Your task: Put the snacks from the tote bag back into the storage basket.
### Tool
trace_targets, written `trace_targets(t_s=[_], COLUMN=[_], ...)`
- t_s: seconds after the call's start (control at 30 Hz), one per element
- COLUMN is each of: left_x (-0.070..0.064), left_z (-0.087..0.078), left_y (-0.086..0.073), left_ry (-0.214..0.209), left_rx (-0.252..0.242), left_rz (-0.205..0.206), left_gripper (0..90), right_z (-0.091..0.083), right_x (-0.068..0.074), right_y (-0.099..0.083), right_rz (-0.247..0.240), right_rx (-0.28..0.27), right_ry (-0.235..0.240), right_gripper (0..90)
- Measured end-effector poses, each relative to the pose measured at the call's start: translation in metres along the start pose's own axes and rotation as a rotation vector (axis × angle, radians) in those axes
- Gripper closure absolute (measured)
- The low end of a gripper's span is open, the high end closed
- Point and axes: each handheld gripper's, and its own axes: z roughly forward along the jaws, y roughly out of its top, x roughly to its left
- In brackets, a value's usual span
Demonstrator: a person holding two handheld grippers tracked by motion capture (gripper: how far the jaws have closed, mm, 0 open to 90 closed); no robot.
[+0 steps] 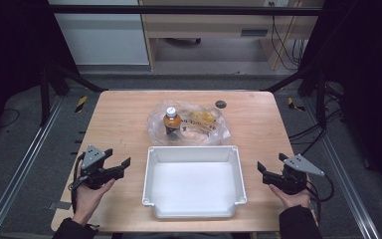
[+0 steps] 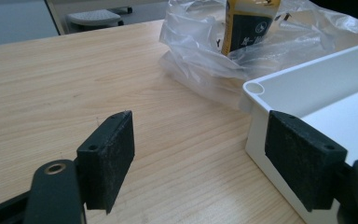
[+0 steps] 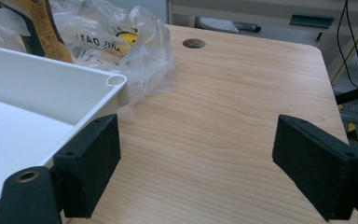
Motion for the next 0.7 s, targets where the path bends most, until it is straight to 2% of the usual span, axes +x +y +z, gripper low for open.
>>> trace_targets(t_s=[0.23,0.3,0.7], left_x=[-0.0007,-0.0017,-0.0098], left_z=[-0.0009,-0.0008,0.0033], left_y=[0.0015,0.0023,0.0098], left_ry=[-0.009,-0.016,-0.035], left_rx=[-0.016,-0.022,-0.032], left_rz=[-0.007,-0.013,-0.011], left_gripper=[24.2,24.2,24.1], right_z=[-0.0012,-0.002,-0.0001], right_x=[0.0,0.001,0.001], right_y=[-0.0001,0.0001,-0.0009], right_rz=[0.0,0.016,0.002], right_rx=[0.0,0.002,0.006], right_ry=[-0.003,0.005,0.002], right_gripper=[12.3,12.0,10.2])
